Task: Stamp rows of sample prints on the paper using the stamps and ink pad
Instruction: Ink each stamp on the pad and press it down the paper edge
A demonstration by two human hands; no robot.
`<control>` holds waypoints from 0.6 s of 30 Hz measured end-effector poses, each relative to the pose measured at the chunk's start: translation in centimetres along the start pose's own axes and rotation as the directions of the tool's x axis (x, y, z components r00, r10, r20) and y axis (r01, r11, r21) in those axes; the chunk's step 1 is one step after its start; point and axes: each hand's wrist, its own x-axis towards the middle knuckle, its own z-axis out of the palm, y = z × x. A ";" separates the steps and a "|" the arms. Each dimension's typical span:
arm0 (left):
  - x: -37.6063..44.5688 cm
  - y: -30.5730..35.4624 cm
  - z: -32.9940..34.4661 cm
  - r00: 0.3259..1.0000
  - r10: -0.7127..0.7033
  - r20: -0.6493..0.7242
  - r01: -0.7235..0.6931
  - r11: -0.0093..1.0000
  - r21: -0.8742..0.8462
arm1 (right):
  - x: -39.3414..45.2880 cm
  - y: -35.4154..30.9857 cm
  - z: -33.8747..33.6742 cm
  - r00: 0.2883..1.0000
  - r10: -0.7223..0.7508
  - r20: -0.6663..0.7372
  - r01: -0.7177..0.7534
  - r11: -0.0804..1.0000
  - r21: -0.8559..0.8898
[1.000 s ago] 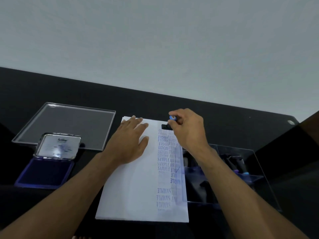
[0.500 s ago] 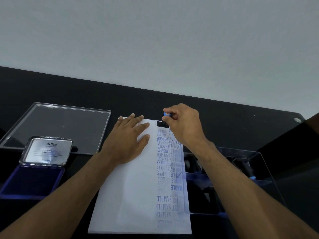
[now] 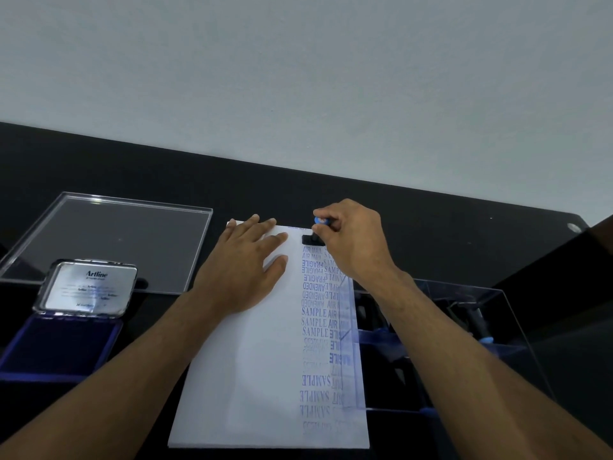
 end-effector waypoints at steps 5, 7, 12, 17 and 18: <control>0.0 -0.1 0.1 1.000 -0.001 0.003 0.001 1.000 0.006 | 0.1 0.0 0.2 1.000 0.013 0.024 -0.013 1.000 -0.009; 0.1 -0.1 0.1 1.000 -0.003 0.003 0.003 1.000 0.004 | 0.1 0.1 0.2 0.999 0.019 0.027 -0.018 1.000 -0.017; 0.1 -0.1 0.2 1.000 -0.007 0.010 0.007 1.000 0.001 | 0.2 -0.1 0.2 0.999 0.030 0.042 -0.029 0.999 -0.025; 0.0 -0.1 0.0 1.000 -0.008 0.005 0.008 1.000 -0.008 | 0.3 -0.3 0.1 0.999 0.028 0.044 -0.026 0.999 -0.029; 0.0 -0.1 0.0 1.000 -0.007 0.003 0.007 1.000 -0.009 | 0.4 -0.4 0.1 0.999 0.022 0.041 -0.021 0.999 -0.024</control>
